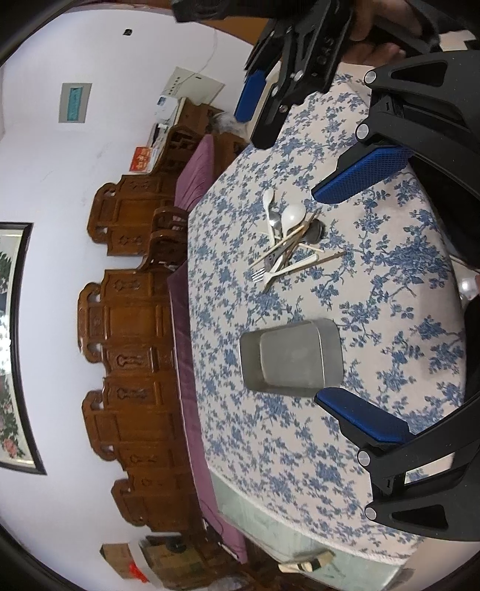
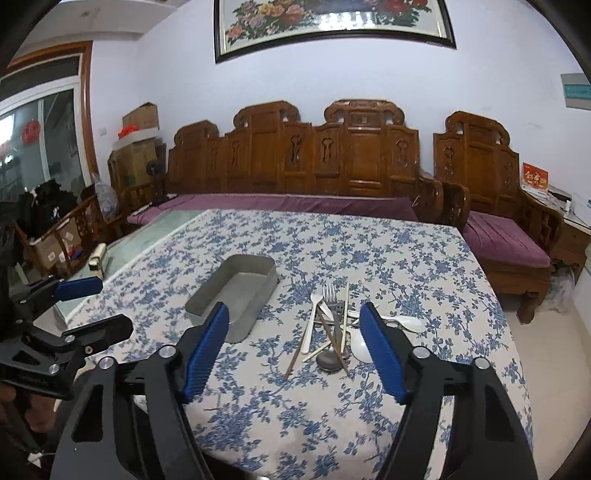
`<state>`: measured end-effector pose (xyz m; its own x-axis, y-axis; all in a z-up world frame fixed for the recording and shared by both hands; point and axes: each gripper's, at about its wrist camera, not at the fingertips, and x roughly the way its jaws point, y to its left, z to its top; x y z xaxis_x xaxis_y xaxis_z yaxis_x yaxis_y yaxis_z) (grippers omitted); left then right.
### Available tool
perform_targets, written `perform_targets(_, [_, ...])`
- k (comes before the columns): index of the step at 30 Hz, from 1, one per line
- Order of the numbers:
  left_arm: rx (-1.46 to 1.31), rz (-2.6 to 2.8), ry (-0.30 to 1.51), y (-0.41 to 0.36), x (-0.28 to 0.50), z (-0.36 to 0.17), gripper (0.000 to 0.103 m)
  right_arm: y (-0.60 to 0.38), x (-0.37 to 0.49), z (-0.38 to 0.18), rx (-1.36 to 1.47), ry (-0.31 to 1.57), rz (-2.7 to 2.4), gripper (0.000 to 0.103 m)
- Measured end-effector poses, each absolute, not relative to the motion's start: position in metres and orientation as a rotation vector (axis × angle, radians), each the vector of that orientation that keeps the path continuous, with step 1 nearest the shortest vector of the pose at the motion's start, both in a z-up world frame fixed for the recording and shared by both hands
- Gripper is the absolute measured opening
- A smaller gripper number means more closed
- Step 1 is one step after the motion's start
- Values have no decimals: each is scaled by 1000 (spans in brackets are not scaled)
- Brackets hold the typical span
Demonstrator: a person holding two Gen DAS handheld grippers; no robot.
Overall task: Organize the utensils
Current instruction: 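Move the left tool to the utensil pile and grasp a dark wooden chopstick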
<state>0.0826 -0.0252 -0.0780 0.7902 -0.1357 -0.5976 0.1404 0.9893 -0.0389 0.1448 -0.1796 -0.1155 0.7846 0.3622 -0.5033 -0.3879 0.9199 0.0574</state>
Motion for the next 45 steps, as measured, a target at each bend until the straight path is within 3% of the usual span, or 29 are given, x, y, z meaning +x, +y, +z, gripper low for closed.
perform_targets(9, [0,-197,705,-34,124,-103,96,-193,197,-149,-80,584,422,70])
perform_targets(12, [13,-215,722,-40,136,-110,92,-202,219,-167,-68,634,411,68])
perform_targets(22, [29,-291,818,-73,179,-145,74,-230,269,-234,-8,808,378,54])
perform_targets(40, [55,-258,1062,-101,240,-248,25,-229,272,-253,-20,867,382,53])
perform_targets(45, [44,-242,1097,-97,248,-259,21,-224,273,-261,-30,890,402,50])
